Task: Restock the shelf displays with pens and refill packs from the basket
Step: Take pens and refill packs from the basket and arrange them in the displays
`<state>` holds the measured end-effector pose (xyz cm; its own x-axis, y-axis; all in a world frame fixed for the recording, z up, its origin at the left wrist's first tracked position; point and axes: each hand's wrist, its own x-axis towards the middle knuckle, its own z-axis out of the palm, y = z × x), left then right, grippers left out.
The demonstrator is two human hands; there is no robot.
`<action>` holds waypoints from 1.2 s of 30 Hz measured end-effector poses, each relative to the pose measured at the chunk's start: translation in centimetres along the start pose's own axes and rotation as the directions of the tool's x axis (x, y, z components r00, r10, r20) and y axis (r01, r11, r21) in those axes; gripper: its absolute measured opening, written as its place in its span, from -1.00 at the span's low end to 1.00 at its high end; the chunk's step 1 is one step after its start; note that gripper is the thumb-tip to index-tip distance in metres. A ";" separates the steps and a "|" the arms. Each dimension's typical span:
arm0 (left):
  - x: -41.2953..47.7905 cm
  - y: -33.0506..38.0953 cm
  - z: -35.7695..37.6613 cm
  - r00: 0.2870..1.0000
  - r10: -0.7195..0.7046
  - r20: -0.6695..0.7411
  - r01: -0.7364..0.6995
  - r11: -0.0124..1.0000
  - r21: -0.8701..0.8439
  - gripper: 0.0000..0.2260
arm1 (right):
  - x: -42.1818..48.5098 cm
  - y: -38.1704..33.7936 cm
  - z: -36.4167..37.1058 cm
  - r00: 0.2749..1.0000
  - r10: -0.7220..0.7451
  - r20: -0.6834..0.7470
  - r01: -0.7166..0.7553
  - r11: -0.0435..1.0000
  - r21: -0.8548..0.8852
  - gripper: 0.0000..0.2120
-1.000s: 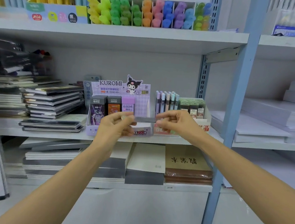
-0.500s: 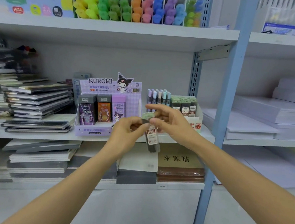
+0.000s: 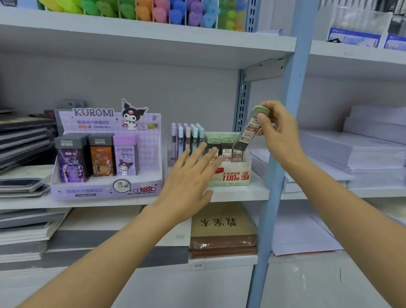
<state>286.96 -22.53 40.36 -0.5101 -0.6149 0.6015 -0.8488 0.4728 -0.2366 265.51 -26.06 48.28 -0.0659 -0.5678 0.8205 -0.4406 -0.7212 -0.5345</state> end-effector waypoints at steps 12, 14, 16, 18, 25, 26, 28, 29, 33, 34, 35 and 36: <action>1.3 0.1 1.9 1.000 -0.011 0.022 0.008 0.989 0.146 -0.35 | 0.8 2.2 2.3 0.969 -0.028 0.245 0.071 0.983 -0.167 -0.89; 1.5 0.2 2.0 1.000 -0.020 0.015 0.017 0.989 0.146 -0.39 | 1.3 2.0 1.7 0.984 -0.048 0.172 0.080 0.980 -0.182 -0.87; 1.6 0.3 1.9 0.999 -0.032 -0.002 0.032 0.991 0.127 -0.42 | 1.5 1.9 1.1 0.994 -0.049 0.094 0.067 0.979 -0.193 -0.86; 1.7 0.3 1.8 1.000 -0.028 -0.011 0.029 0.992 0.120 -0.45 | 1.4 2.0 0.9 0.994 -0.066 0.083 0.084 0.968 -0.235 -0.86; 2.0 0.3 1.4 0.999 -0.020 -0.030 0.023 0.994 0.106 -0.52 | 0.7 3.5 2.4 0.985 0.050 0.163 0.015 0.927 -0.376 -0.87; 1.9 0.3 1.4 0.999 -0.020 -0.029 0.023 0.994 0.105 -0.50 | 0.7 3.8 2.6 0.984 0.073 0.162 -0.009 0.932 -0.364 -0.88; 1.8 0.2 1.4 0.999 -0.019 -0.031 0.023 0.994 0.110 -0.48 | 0.7 4.4 2.9 0.981 0.109 0.162 -0.044 0.932 -0.359 -0.87; 1.8 0.2 1.4 0.999 -0.018 -0.032 0.022 0.993 0.116 -0.47 | 0.6 4.7 3.1 0.980 0.120 0.159 -0.051 0.923 -0.380 -0.86; 1.7 0.2 1.5 1.000 -0.019 -0.023 0.022 0.992 0.124 -0.46 | 0.6 5.7 4.1 0.985 0.137 0.101 -0.081 0.899 -0.431 -0.76; 1.7 0.3 1.5 1.000 -0.020 -0.021 0.022 0.992 0.128 -0.45 | 0.6 5.7 4.3 0.989 0.125 0.084 -0.078 0.904 -0.421 -0.74; 1.7 0.3 1.6 1.000 -0.018 -0.022 0.021 0.991 0.132 -0.45 | 0.6 5.9 4.5 0.992 0.108 0.072 -0.067 0.903 -0.424 -0.74; 1.6 0.2 1.7 1.000 -0.015 -0.025 0.019 0.991 0.135 -0.44 | 0.6 6.0 4.6 0.994 0.088 0.069 -0.048 0.892 -0.450 -0.76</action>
<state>285.70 -24.47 40.01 -0.4934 -0.6062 0.6238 -0.8691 0.3714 -0.3266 266.94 -32.49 44.64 -0.0428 -0.6552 0.7543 -0.7923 -0.4376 -0.4251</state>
